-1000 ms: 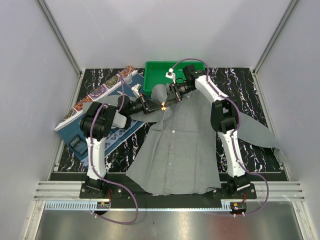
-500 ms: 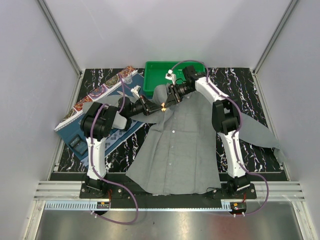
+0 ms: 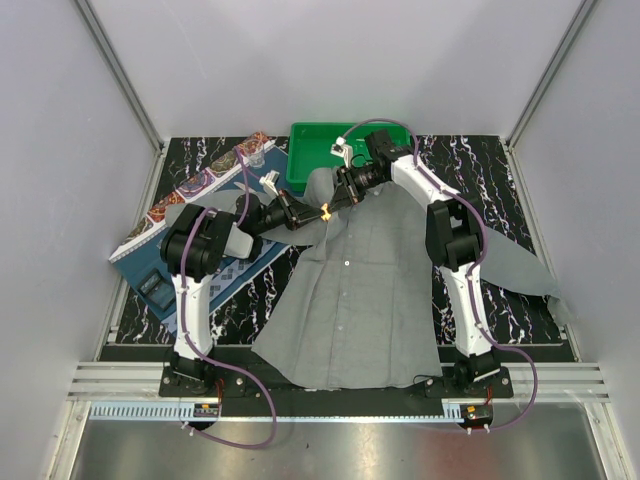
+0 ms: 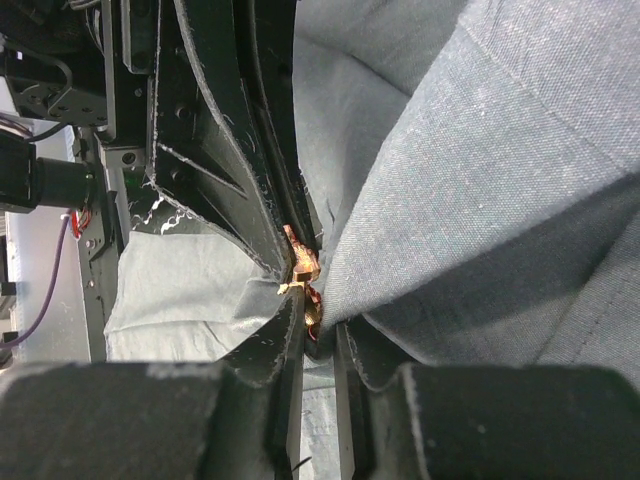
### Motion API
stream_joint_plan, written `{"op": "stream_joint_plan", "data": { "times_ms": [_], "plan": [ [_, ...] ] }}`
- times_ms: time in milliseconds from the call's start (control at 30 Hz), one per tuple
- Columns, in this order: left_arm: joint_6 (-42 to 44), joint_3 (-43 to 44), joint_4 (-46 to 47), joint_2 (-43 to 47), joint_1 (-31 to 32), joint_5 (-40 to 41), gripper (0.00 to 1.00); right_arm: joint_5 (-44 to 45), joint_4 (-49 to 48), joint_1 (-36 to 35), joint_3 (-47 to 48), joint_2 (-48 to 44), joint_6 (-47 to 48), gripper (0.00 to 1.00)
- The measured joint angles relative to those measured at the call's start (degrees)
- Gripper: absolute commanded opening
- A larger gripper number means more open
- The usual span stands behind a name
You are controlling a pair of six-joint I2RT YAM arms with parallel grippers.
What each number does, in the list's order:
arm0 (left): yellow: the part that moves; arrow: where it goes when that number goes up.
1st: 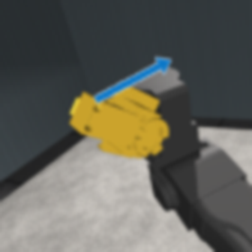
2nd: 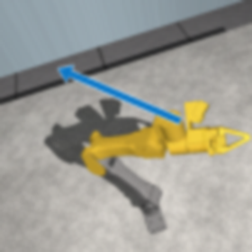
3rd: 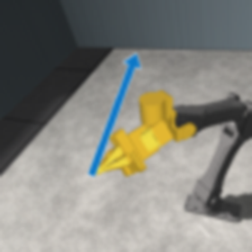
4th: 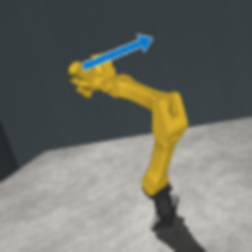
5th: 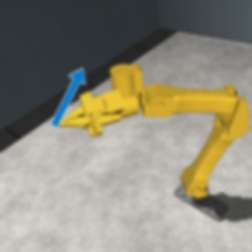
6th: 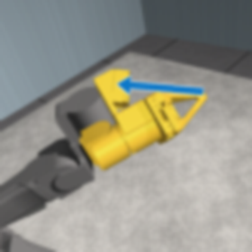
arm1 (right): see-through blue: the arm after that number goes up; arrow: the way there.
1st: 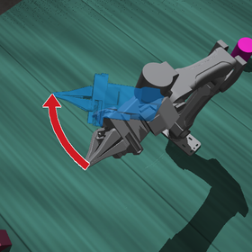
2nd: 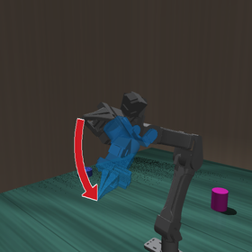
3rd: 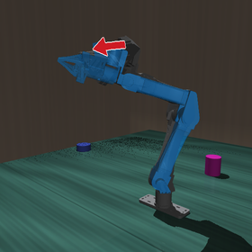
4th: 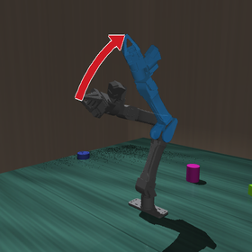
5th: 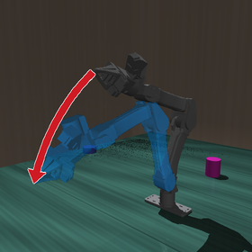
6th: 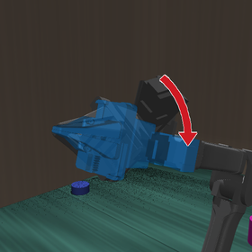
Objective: Pin the brooch onto the clothing
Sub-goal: Pin the brooch onto the flattened clothing.
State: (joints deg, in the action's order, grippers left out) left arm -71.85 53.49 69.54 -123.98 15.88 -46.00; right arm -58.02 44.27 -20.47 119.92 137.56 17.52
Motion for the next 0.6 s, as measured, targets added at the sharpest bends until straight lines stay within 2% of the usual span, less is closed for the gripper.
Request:
{"op": "stream_joint_plan", "data": {
  "times_ms": [600],
  "plan": [
    [-0.4, 0.0, 0.0, 0.0, -0.3, 0.2, 0.0, 0.0, -0.7, 0.0, 0.0, 0.0, -1.7, 0.22]
  ]
}}
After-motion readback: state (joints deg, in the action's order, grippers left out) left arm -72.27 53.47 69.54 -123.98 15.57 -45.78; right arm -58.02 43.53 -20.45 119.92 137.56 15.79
